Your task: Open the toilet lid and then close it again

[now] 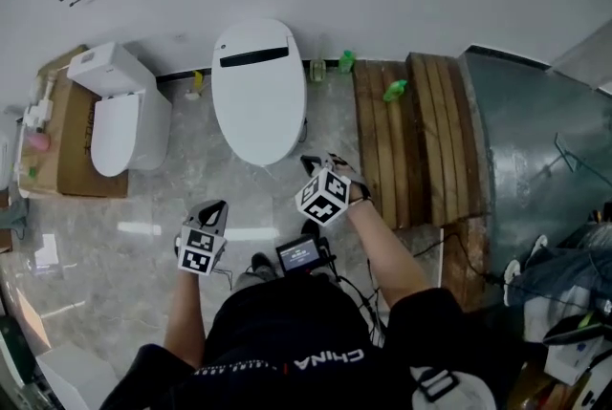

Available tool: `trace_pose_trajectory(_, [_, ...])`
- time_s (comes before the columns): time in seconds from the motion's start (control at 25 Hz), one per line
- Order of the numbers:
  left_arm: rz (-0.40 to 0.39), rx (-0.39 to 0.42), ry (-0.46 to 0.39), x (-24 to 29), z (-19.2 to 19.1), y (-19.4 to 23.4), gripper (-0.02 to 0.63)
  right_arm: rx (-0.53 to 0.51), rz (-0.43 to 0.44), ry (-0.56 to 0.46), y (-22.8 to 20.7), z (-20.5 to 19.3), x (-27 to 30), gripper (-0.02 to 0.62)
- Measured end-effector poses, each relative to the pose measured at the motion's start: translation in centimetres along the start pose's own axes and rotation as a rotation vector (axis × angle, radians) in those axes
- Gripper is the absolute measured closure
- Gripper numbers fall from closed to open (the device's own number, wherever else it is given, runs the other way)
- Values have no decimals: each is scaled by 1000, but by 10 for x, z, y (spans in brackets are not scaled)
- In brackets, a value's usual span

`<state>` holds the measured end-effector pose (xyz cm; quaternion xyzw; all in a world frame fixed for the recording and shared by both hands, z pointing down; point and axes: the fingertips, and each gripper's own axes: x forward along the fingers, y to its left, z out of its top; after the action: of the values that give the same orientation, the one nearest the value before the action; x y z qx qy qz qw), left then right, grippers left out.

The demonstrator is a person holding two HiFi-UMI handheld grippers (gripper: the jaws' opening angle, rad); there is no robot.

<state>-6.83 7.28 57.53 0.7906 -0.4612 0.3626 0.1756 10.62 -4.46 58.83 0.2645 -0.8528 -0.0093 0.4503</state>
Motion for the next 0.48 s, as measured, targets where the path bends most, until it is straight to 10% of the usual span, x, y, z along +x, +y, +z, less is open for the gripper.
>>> trace_pose_trajectory(0.48, [-4, 172, -49, -85, -75, -21, 595, 33, -60, 24, 119, 5, -62, 580])
